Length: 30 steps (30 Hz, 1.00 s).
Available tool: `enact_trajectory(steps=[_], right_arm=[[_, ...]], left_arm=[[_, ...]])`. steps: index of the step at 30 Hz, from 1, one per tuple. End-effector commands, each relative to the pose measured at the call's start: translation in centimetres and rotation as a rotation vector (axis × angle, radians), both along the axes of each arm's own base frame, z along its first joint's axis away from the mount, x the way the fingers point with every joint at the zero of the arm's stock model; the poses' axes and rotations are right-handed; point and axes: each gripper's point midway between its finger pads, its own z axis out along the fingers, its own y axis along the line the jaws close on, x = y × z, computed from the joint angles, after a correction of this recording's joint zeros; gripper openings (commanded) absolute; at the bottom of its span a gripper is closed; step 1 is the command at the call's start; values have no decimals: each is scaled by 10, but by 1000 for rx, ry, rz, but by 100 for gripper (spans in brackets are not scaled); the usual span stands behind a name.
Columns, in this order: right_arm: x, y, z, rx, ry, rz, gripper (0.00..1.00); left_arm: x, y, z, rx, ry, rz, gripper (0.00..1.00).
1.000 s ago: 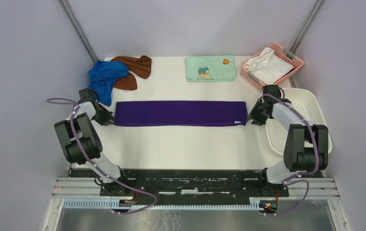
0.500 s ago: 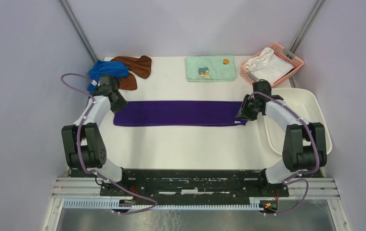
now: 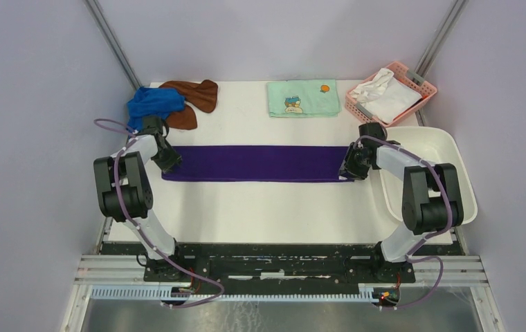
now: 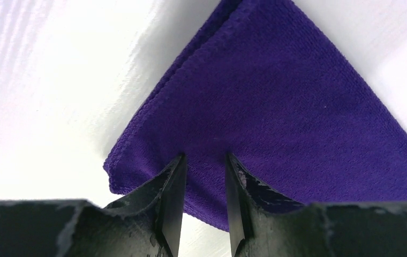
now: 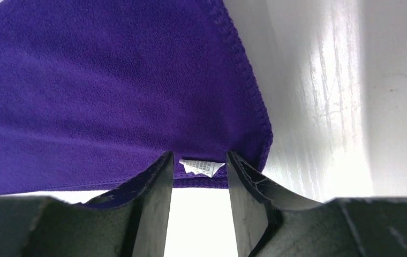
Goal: Roll the towels
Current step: Fold the towel at the center of the board.
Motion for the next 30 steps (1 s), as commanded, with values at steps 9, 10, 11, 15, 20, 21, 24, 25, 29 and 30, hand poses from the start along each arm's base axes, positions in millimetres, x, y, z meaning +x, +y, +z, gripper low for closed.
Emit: enact_trajectory(steps=[9,10,11,15,20,21,24,25,29,30], right_arm=[[-1,-14,44,-142,-63,98,65],[4,-15,51,-162,-81,110,67],[7,-16,55,-180,-92,124,70],[15,-22,57,-235,-66,183,75],[24,-25,49,-269,-14,257,75],[25,-25,45,-269,-2,266,74],[28,-24,35,-267,23,288,69],[28,-23,30,-264,38,294,68],[25,-24,13,-263,87,300,62],[24,-25,10,-266,96,298,60]], left_arm=[[-7,12,51,85,-103,-51,54],[-5,8,59,97,-125,-77,57],[-3,4,67,109,-147,-102,60],[-3,-11,95,152,-235,-198,68],[-14,-21,124,180,-355,-245,77],[-16,-22,129,186,-373,-249,78],[-19,-30,146,205,-435,-270,81],[-20,-33,152,212,-455,-276,81],[-23,-40,154,224,-467,-301,82],[-23,-41,152,225,-464,-306,82]])
